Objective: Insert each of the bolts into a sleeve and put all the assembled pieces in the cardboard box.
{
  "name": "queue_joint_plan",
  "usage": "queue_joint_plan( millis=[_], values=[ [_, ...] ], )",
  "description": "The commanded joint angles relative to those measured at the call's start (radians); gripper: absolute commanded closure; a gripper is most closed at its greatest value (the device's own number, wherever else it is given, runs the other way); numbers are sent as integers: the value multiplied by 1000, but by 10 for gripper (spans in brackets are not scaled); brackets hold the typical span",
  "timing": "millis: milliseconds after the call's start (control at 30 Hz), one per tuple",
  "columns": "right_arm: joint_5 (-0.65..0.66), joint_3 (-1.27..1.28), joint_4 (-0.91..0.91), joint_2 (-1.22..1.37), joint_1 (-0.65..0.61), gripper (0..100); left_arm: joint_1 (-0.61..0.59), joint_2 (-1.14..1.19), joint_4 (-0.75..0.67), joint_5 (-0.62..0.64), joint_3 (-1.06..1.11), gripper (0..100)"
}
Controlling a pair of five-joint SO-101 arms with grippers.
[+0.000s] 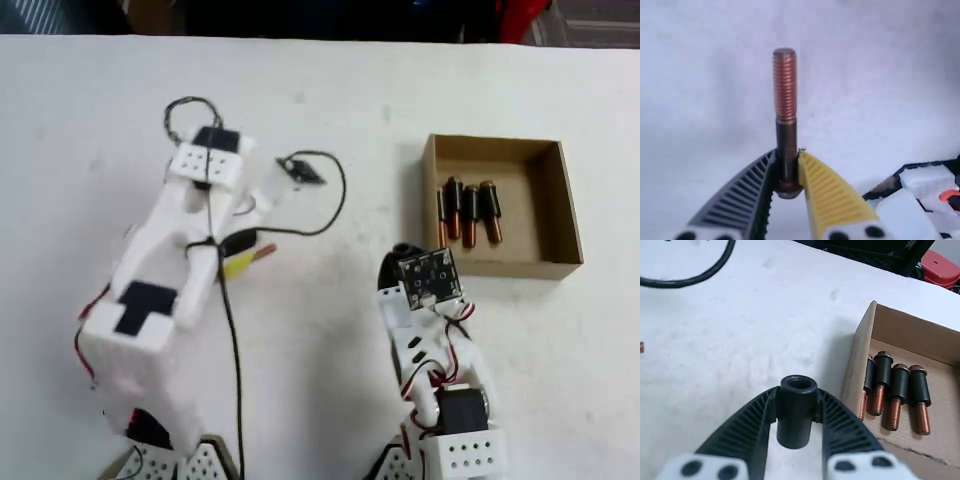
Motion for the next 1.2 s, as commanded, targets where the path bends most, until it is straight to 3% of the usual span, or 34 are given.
queue_joint_plan(
  millis=[0, 267, 467, 667, 1167],
  values=[
    [2, 5, -19, -15, 12, 981, -38, -182, -20, -78, 129, 980],
    [2, 5, -22, -15, 12, 981, -96, -450, -173, -374, 417, 980],
    [2, 5, -19, -15, 12, 981, -110, -460, -407, -611, 537, 979],
    [2, 5, -19, -15, 12, 981, -111, -460, -529, -792, 552, 979],
    [2, 5, -19, -15, 12, 981, -211, -410, -549, -933, 546, 978]
  ],
)
